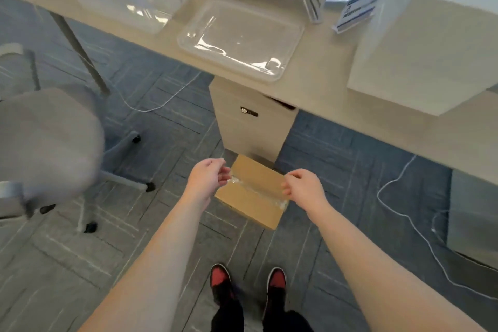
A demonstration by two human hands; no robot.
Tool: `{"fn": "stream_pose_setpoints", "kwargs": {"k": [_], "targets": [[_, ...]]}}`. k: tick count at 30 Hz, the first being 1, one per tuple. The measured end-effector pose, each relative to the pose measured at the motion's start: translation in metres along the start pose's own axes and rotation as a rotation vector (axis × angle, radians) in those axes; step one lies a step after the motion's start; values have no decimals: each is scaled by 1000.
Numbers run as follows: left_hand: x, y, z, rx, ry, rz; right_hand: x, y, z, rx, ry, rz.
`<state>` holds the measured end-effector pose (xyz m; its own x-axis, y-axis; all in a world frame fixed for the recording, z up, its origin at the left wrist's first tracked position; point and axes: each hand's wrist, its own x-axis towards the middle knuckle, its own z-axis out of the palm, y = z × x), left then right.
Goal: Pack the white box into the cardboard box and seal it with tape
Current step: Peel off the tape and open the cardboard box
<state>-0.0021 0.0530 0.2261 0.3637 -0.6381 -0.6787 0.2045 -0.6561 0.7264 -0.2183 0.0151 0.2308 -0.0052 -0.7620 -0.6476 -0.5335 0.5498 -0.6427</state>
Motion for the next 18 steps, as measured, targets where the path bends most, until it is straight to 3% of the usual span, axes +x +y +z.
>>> {"fn": "stream_pose_setpoints", "kwargs": {"k": [9,14,18], "targets": [[188,-136,27,116,-70,-110,179,149,94,-81,49,214],[284,-194,46,234,-44,-61,262,224,129,68,108,356],[339,-227,62,282,-18,-69,313,273,153,103,213,334]]}}
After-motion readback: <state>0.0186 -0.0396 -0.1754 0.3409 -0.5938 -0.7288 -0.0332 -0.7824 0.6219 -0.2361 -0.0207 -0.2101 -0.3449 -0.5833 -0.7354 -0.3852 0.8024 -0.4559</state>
